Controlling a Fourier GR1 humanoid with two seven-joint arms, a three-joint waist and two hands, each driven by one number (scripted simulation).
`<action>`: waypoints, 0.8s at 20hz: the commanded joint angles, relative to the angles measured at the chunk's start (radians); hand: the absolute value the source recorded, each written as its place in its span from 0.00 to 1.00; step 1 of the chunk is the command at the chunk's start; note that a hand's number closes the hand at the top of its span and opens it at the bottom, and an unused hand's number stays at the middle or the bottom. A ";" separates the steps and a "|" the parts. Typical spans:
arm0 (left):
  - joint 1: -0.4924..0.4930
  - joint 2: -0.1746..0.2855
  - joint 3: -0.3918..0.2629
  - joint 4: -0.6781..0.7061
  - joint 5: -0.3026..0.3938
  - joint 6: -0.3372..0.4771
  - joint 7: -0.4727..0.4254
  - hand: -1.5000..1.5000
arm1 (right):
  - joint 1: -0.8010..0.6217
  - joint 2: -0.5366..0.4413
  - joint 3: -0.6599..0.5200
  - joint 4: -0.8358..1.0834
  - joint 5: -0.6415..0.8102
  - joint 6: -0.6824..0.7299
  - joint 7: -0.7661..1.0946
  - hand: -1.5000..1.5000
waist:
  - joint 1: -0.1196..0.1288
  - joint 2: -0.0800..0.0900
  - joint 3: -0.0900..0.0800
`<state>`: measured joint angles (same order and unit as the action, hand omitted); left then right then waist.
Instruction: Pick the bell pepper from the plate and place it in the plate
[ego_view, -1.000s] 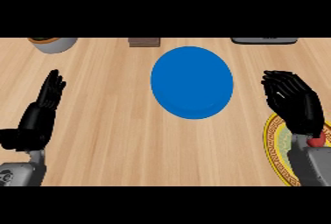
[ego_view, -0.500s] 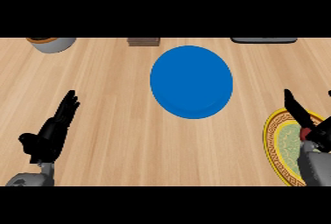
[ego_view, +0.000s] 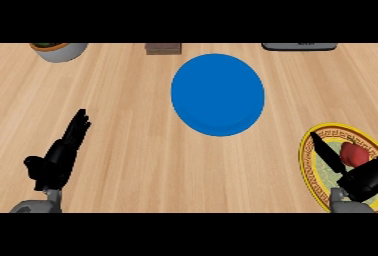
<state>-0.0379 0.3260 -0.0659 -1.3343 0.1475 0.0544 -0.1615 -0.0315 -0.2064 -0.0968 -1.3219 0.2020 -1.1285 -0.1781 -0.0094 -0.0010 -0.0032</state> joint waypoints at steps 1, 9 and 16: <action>0.051 0.000 -0.010 -0.044 -0.006 -0.007 -0.008 0.50 | 0.087 -0.050 0.031 -0.003 0.139 -0.042 0.233 0.00 | 0.009 -0.003 -0.003; -0.049 -0.001 0.015 0.033 -0.008 -0.002 0.020 0.50 | 0.145 -0.160 0.100 0.012 0.315 0.247 0.652 0.00 | 0.002 0.006 -0.006; -0.032 -0.016 0.012 0.002 -0.016 -0.002 0.028 0.50 | 0.138 -0.180 0.143 -0.228 0.542 0.468 1.120 0.00 | 0.002 0.000 0.000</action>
<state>-0.0578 0.3319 -0.0486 -1.3543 0.1484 0.0416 -0.1202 0.0907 -0.3713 0.0210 -1.4573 0.6348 -0.7741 0.7259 -0.0012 -0.0010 -0.0057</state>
